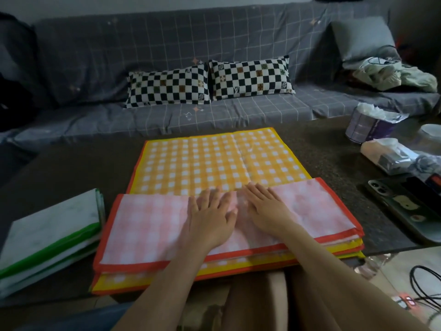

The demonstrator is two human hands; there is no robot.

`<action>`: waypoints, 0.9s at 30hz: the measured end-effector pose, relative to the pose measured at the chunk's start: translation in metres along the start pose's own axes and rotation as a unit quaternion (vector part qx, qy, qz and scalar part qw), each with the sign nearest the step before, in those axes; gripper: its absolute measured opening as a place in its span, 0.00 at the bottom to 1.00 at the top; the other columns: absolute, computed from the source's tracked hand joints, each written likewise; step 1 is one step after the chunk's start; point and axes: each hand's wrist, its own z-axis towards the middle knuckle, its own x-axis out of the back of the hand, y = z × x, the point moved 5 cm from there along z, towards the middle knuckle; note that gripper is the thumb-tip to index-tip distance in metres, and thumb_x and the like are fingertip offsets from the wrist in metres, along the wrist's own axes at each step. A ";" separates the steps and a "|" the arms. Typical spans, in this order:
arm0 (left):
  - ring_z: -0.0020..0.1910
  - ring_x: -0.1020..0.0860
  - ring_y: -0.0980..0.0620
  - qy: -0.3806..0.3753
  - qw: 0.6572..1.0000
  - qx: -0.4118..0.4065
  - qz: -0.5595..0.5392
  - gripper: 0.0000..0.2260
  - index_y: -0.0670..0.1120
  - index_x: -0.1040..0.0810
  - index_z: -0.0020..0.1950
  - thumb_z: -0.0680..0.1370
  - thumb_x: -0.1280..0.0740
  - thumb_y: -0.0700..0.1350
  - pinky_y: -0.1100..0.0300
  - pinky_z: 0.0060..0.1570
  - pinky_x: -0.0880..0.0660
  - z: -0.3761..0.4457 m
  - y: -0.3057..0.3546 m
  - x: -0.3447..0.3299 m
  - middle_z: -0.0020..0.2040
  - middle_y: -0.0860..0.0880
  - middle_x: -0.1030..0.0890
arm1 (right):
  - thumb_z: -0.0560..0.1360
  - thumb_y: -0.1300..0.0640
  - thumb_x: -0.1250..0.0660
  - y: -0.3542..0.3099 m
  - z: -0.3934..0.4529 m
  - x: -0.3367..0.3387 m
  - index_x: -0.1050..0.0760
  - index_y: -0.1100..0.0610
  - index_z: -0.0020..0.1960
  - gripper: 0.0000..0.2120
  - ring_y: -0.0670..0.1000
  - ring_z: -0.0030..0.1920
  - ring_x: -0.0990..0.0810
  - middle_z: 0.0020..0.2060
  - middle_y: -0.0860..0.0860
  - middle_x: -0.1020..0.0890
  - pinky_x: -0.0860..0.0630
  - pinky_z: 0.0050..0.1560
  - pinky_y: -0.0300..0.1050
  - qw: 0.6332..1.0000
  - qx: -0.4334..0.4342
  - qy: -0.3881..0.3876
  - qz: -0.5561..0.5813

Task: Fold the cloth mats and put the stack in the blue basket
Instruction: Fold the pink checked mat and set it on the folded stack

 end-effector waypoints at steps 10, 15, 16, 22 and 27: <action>0.77 0.61 0.52 -0.015 0.998 0.056 0.031 0.26 0.56 0.59 0.78 0.81 0.60 0.61 0.43 0.74 0.61 -0.025 -0.083 0.009 0.79 0.53 0.59 | 0.80 0.43 0.61 0.008 0.004 -0.008 0.59 0.47 0.77 0.26 0.45 0.76 0.59 0.76 0.44 0.56 0.60 0.74 0.45 0.997 -0.022 -0.015 -0.075; 0.77 0.62 0.51 -0.013 0.993 0.116 0.023 0.29 0.57 0.60 0.77 0.79 0.59 0.64 0.44 0.74 0.62 -0.036 -0.134 0.011 0.79 0.54 0.59 | 0.67 0.37 0.75 0.007 0.002 -0.010 0.60 0.47 0.76 0.39 0.45 0.76 0.59 0.75 0.41 0.58 0.60 0.74 0.45 0.997 -0.019 -0.016 -0.078; 0.77 0.62 0.52 -0.013 0.993 0.117 0.016 0.29 0.57 0.60 0.77 0.79 0.59 0.65 0.45 0.74 0.62 -0.037 -0.137 0.011 0.79 0.54 0.59 | 0.72 0.37 0.72 0.008 0.002 -0.009 0.60 0.47 0.76 0.35 0.45 0.76 0.59 0.74 0.42 0.59 0.61 0.74 0.45 0.996 -0.023 -0.018 -0.081; 0.76 0.63 0.50 -0.037 0.993 0.114 0.002 0.29 0.57 0.61 0.77 0.79 0.58 0.65 0.45 0.74 0.64 -0.036 -0.135 0.013 0.78 0.53 0.61 | 0.82 0.46 0.59 0.001 -0.002 -0.003 0.59 0.49 0.77 0.25 0.47 0.76 0.60 0.76 0.45 0.57 0.61 0.75 0.46 0.996 -0.036 -0.037 -0.076; 0.77 0.61 0.52 -0.117 0.988 0.084 -0.063 0.29 0.57 0.56 0.78 0.81 0.49 0.61 0.48 0.73 0.62 -0.034 -0.142 0.031 0.79 0.54 0.59 | 0.82 0.50 0.55 -0.021 0.003 0.000 0.52 0.52 0.77 0.24 0.48 0.77 0.56 0.77 0.48 0.51 0.60 0.75 0.45 0.997 -0.002 -0.023 -0.069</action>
